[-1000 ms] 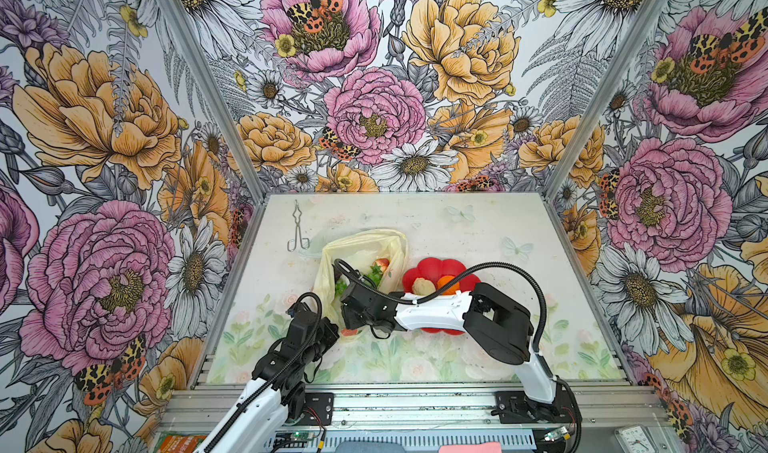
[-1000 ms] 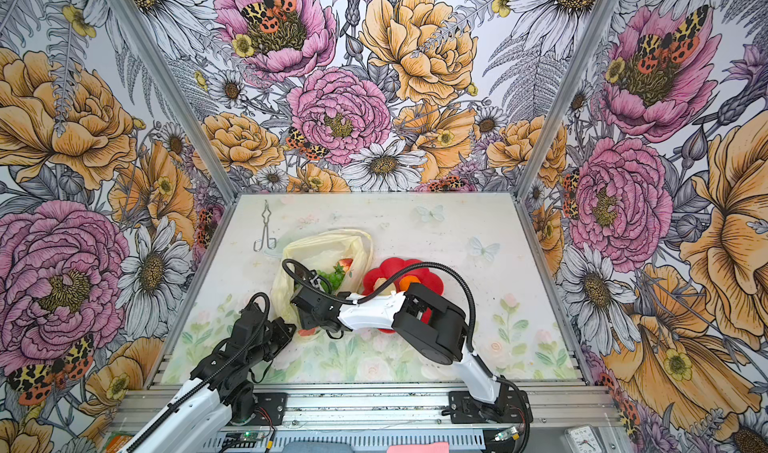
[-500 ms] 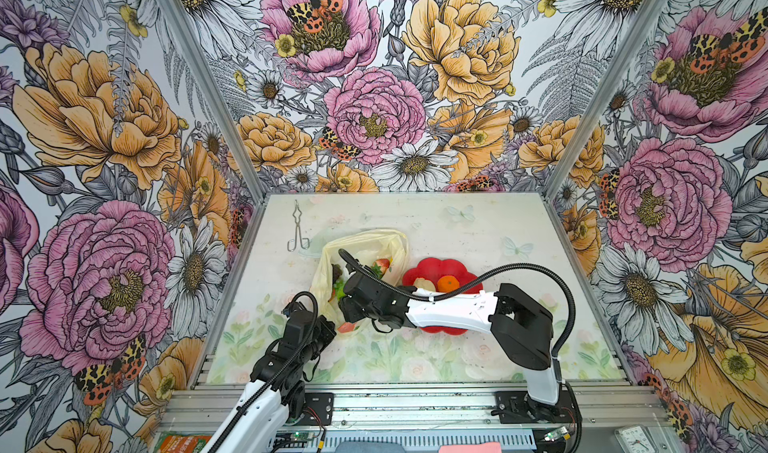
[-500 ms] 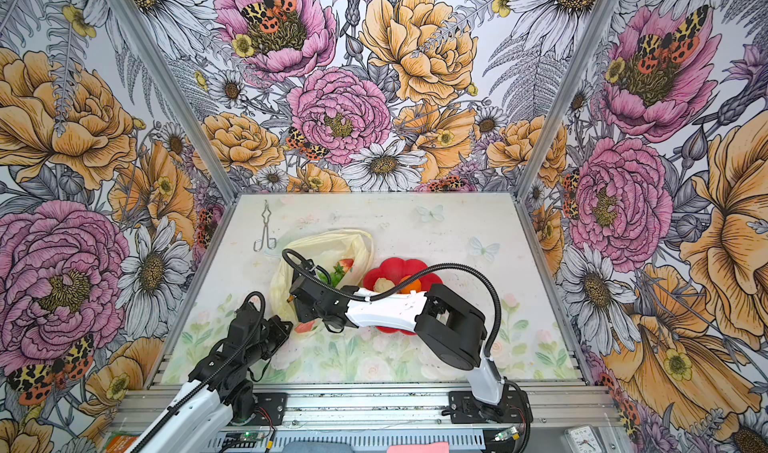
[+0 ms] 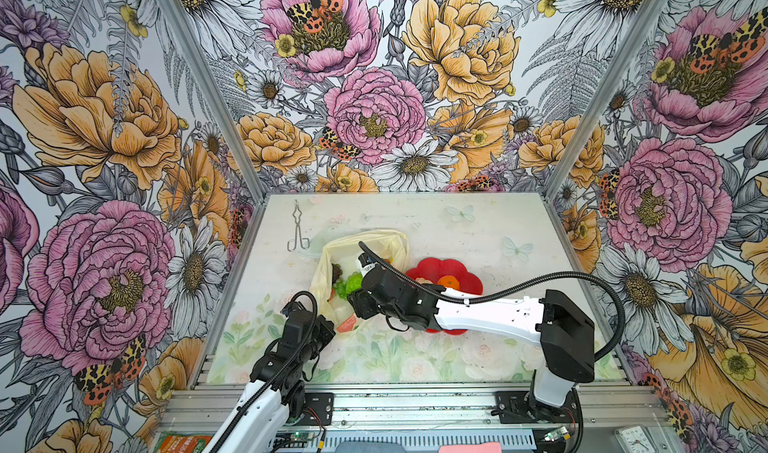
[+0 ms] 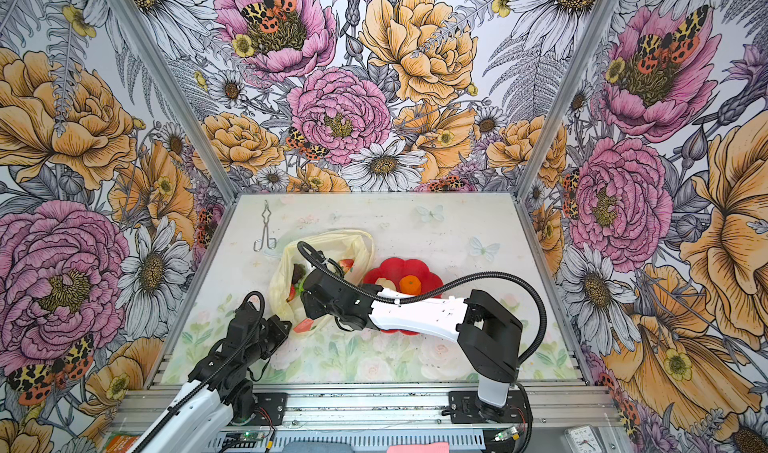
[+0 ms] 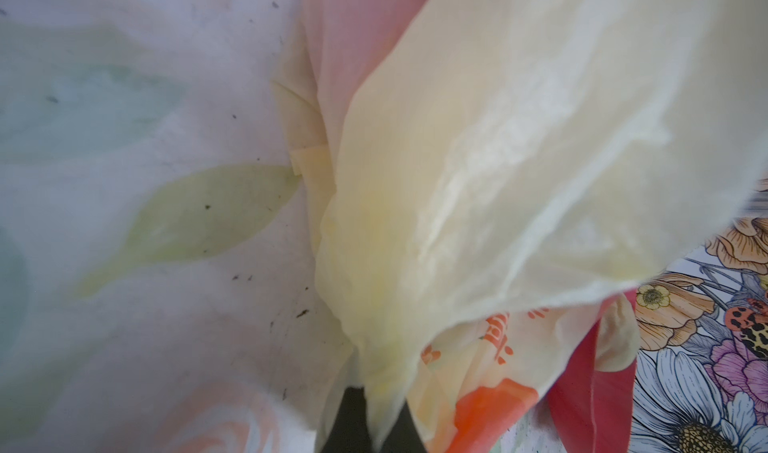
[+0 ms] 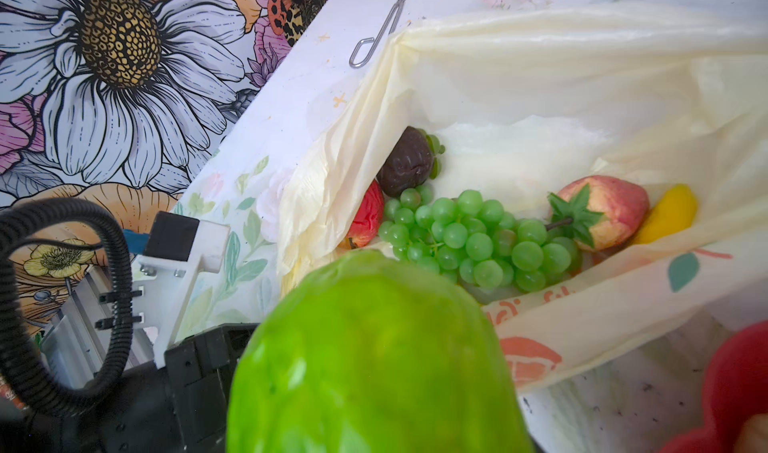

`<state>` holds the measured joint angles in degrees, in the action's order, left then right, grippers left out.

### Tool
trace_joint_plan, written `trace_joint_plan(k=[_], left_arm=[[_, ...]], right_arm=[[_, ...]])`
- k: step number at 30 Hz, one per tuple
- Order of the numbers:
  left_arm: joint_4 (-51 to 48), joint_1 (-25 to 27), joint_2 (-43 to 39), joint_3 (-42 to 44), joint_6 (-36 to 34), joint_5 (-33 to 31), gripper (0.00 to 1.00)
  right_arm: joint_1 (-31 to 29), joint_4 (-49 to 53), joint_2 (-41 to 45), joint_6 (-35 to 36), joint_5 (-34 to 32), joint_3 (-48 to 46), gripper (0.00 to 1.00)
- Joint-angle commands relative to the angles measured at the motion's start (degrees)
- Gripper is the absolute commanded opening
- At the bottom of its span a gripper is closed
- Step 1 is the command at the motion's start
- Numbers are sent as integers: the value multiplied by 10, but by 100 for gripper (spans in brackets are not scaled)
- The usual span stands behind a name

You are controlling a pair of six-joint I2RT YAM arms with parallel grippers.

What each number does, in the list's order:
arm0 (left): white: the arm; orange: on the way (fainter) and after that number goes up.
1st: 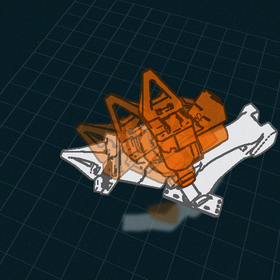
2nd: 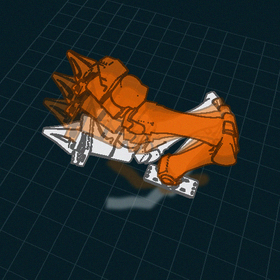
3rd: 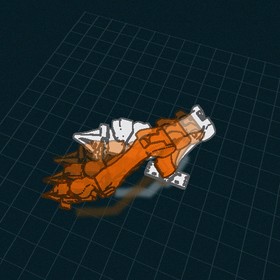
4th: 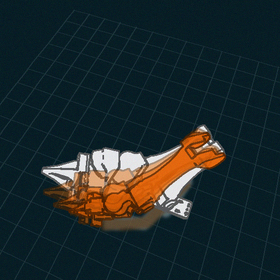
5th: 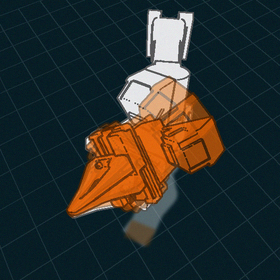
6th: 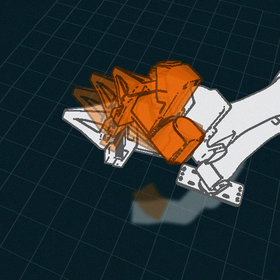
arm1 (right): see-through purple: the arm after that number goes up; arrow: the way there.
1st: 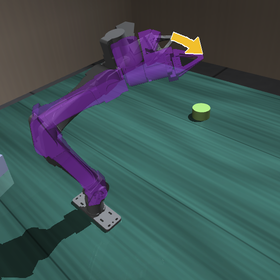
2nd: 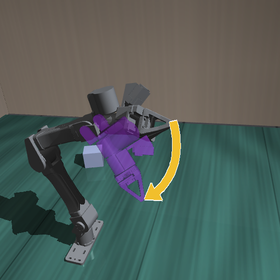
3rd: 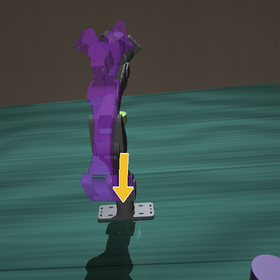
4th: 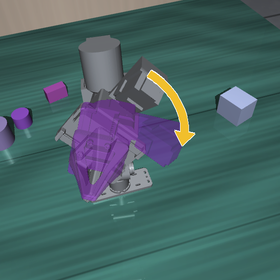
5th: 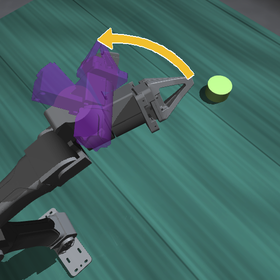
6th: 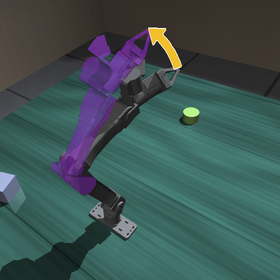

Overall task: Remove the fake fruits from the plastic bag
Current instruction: 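Lift the green custard apple out and carry it over the red plate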

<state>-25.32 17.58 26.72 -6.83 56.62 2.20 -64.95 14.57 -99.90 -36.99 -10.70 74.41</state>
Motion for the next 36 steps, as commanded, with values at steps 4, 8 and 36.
trace_joint_plan(k=[4, 8, 36], left_arm=[[-24, -7, -4, 4, -13, 10, 3], [-25, -8, -4, 3, -15, 12, 3], [-25, -13, -7, 6, -16, 17, 3]], right_arm=[[-2, 15, 77, 7, -32, -40, 58], [0, 44, 110, 5, -47, -63, 57], [192, 211, 348, -63, -33, -325, 59]])
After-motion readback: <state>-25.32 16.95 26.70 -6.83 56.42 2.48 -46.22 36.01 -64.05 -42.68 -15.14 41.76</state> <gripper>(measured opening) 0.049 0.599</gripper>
